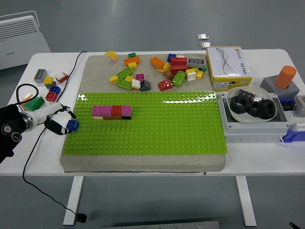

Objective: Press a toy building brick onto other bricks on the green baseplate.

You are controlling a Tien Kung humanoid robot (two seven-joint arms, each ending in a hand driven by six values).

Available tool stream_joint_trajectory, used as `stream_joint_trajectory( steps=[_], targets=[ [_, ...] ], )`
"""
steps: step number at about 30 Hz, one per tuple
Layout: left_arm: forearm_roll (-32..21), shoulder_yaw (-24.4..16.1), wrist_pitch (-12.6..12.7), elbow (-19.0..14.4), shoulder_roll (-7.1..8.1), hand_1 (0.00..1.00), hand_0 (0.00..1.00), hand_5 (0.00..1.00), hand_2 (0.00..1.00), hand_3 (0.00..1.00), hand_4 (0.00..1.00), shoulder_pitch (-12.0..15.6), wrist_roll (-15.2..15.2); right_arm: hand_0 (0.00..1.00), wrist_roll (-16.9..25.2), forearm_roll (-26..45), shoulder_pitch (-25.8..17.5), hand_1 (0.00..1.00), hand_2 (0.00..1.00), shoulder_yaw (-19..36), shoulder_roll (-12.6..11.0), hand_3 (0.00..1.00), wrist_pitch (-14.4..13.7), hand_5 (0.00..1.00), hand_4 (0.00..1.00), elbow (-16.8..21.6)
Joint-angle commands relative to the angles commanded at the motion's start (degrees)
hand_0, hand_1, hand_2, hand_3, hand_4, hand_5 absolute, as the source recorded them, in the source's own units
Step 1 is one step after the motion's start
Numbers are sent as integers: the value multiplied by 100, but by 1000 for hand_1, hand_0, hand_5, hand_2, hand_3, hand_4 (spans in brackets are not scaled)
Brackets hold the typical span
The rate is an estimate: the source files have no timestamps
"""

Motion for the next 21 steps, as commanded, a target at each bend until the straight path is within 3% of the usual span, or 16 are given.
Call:
stream_joint_trajectory(
  steps=[19,21],
  targets=[
    [26,12,133,54,-61,998,998,2,997,520,742,43,-99,521,14,94,12,629,747,-87,1,813,-14,998,885,0],
    [-12,-8,131,35,-57,998,998,2,987,512,780,49,-115,521,14,90,11,628,747,-83,0,814,-13,998,885,0]
  ],
)
